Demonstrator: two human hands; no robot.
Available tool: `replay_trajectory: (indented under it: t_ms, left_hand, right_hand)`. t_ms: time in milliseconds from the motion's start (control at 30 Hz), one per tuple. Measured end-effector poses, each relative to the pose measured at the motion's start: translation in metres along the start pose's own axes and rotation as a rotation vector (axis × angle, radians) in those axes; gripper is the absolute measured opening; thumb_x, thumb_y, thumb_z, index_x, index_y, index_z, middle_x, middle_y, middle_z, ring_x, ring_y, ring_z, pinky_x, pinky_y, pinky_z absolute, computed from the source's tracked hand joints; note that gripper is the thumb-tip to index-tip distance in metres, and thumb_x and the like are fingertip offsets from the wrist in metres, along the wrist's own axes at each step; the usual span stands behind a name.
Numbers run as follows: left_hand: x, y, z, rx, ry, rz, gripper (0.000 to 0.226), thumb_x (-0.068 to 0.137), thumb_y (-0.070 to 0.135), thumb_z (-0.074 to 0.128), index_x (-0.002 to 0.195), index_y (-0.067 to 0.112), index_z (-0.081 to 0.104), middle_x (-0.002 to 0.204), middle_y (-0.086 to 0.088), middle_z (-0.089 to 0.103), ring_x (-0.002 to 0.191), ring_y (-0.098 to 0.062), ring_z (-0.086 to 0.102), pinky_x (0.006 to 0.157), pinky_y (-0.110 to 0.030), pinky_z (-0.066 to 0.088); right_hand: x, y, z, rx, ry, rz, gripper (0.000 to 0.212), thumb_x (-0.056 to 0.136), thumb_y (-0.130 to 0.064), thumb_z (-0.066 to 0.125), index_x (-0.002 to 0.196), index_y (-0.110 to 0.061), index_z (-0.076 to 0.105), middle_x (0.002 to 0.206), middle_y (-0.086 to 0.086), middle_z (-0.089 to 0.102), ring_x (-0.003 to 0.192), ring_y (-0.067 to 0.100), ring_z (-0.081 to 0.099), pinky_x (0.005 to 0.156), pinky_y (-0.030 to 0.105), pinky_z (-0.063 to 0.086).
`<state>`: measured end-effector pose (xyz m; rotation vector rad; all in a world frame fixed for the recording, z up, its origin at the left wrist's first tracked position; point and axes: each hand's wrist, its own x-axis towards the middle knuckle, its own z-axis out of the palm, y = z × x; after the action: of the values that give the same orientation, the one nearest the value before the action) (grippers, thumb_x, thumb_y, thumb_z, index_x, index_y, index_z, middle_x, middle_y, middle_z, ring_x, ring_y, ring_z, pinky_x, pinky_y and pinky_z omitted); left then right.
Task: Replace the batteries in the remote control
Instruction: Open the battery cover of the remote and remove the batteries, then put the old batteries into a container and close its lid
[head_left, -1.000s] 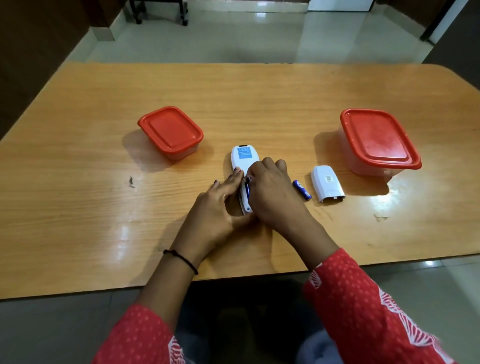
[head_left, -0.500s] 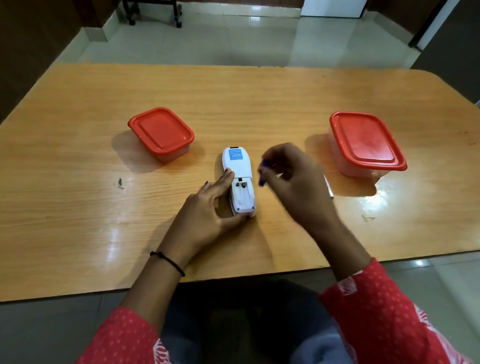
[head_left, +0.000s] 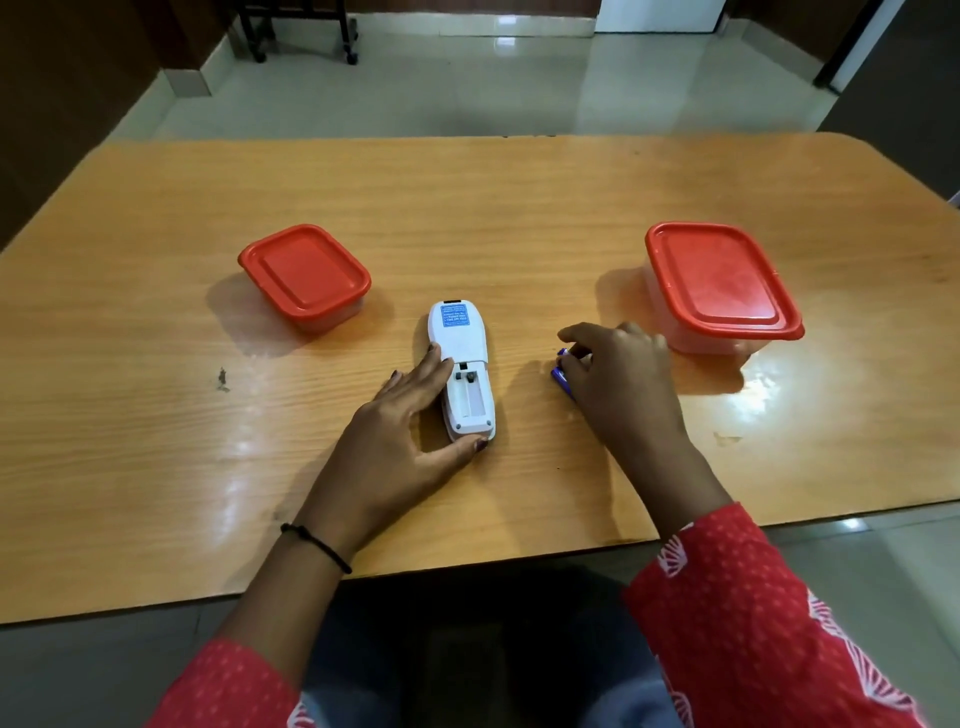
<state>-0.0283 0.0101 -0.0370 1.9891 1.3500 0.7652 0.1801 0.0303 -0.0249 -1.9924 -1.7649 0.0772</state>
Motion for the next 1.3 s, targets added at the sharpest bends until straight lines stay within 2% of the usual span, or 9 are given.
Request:
replay_trajectory:
  t_ms: [167,267,367,500,700,867,1000,1100,1300]
  left_hand:
    - [0.0,-0.002,0.001,0.01,0.014,-0.009,0.078,0.073,0.034,0.076,0.141,0.029,0.04,0.147,0.024,0.023,0.121,0.032,0.004,0.105,0.0,0.006]
    - [0.001,-0.003,0.001,0.02,0.013,0.012,0.077,0.072,0.034,0.076,0.141,0.027,0.041,0.149,0.021,0.024,0.12,0.035,0.006,0.107,0.0,0.006]
    - [0.002,-0.002,0.001,0.008,0.035,0.003,0.075,0.072,0.039,0.074,0.139,0.027,0.044,0.15,0.02,0.027,0.132,0.018,0.016,0.113,-0.012,0.011]
    - [0.006,0.0,0.004,0.015,0.09,0.015,0.063,0.075,0.037,0.074,0.133,0.024,0.052,0.148,0.016,0.032,0.113,0.039,0.008,0.114,-0.017,0.007]
    - [0.017,0.01,0.01,0.06,0.28,0.058,0.048,0.079,0.035,0.069,0.121,0.012,0.062,0.144,-0.003,0.046,0.13,0.0,0.038,0.118,-0.033,0.009]
    - [0.023,0.027,0.028,-0.008,0.347,0.092,0.032,0.084,0.022,0.065,0.115,0.012,0.066,0.135,-0.005,0.057,0.127,-0.006,0.045,0.116,-0.028,0.013]
    - [0.026,0.047,0.047,-0.073,0.317,0.14,0.031,0.085,0.017,0.064,0.116,0.013,0.065,0.13,-0.002,0.06,0.125,-0.003,0.046,0.117,-0.034,0.024]
    - [0.027,0.06,0.06,-0.156,0.264,0.147,0.032,0.087,0.011,0.063,0.118,0.016,0.064,0.129,0.007,0.058,0.127,0.002,0.041,0.113,-0.041,0.031]
    - [0.027,0.073,0.073,-0.272,0.141,0.078,0.035,0.088,0.012,0.061,0.122,0.022,0.061,0.126,0.014,0.057,0.113,0.026,0.04,0.098,-0.001,0.03]
  right_hand:
    - [0.0,0.001,0.0,-0.052,-0.004,0.031,0.028,0.09,-0.025,0.054,0.116,-0.02,0.065,0.099,0.005,0.072,0.112,0.02,0.046,0.083,0.033,0.023]
    - [-0.001,0.0,-0.003,-0.032,-0.019,0.031,0.028,0.09,-0.025,0.054,0.115,-0.02,0.066,0.098,0.003,0.073,0.112,0.019,0.045,0.085,0.033,0.024]
    - [-0.003,-0.002,-0.009,0.086,0.036,0.034,0.025,0.088,-0.022,0.058,0.111,-0.018,0.068,0.089,-0.002,0.072,0.106,0.023,0.05,0.089,0.037,0.033]
    - [-0.002,0.007,-0.015,0.299,0.167,0.074,0.021,0.086,-0.017,0.06,0.103,-0.015,0.071,0.085,-0.002,0.072,0.091,0.025,0.061,0.083,0.044,0.048]
    - [-0.006,0.034,-0.034,0.447,0.329,0.165,0.021,0.085,-0.013,0.058,0.101,-0.015,0.072,0.088,0.001,0.073,0.085,0.017,0.067,0.083,0.036,0.053]
    - [-0.013,0.057,-0.054,0.382,0.546,0.241,0.03,0.085,-0.009,0.058,0.111,-0.019,0.067,0.099,-0.005,0.064,0.105,0.024,0.052,0.081,0.019,0.037]
    - [-0.012,0.091,-0.056,0.118,0.372,0.307,0.058,0.079,-0.001,0.056,0.132,-0.024,0.051,0.139,0.005,0.046,0.13,0.029,0.028,0.102,0.045,0.032]
    - [-0.012,0.115,-0.05,0.116,0.181,0.33,0.062,0.082,0.004,0.053,0.135,-0.029,0.048,0.151,0.003,0.033,0.138,0.027,0.023,0.11,0.051,0.028]
    - [-0.012,0.12,-0.047,0.305,0.316,0.278,0.039,0.087,0.003,0.056,0.121,-0.013,0.063,0.136,0.009,0.055,0.127,0.026,0.048,0.106,0.042,0.041]
